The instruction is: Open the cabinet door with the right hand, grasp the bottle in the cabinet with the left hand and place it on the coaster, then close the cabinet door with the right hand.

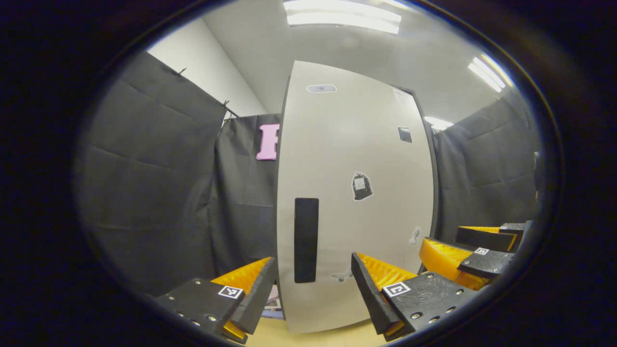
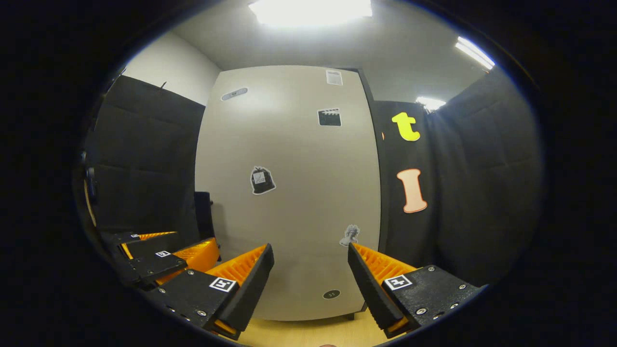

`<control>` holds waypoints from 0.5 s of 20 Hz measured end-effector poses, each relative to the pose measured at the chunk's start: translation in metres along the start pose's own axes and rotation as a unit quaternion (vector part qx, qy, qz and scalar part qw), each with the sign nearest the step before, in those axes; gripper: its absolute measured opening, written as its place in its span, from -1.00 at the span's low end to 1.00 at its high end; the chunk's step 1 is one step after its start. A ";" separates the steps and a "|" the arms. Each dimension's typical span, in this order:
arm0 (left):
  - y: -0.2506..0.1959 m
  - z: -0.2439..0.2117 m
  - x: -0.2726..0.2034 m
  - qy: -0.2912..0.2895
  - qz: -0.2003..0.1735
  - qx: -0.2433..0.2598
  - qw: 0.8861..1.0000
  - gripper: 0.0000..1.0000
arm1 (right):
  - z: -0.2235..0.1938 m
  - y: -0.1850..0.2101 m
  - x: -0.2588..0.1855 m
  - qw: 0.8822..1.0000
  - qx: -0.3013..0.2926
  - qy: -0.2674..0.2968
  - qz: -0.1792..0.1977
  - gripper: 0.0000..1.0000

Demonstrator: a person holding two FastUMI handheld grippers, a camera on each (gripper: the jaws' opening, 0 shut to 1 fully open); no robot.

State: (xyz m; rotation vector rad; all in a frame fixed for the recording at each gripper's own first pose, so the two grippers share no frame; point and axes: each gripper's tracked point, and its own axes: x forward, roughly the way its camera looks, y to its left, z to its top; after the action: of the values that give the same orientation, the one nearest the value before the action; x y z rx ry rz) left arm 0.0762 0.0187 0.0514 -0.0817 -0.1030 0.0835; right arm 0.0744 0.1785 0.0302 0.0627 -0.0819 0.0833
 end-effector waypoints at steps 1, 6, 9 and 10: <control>-0.005 -0.003 0.000 0.002 -0.006 0.002 1.000 0.78 | -0.005 -0.004 0.001 1.000 -0.001 0.006 -0.006 0.91; -0.020 -0.011 0.007 0.013 -0.019 -0.006 1.000 0.77 | -0.016 -0.006 0.005 1.000 0.007 0.026 -0.011 0.91; -0.019 -0.014 0.010 0.021 -0.020 -0.016 0.999 0.78 | -0.012 -0.007 0.005 1.000 0.003 0.021 -0.008 0.90; -0.018 -0.015 0.011 0.021 -0.020 -0.011 1.000 0.77 | -0.011 -0.006 0.007 1.000 0.002 0.020 -0.005 0.90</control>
State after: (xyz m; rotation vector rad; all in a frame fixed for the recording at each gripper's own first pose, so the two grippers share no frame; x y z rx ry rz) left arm 0.0901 0.0006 0.0394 -0.1035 -0.0632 0.0408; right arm 0.0823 0.1737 0.0192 0.0663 -0.0418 0.0746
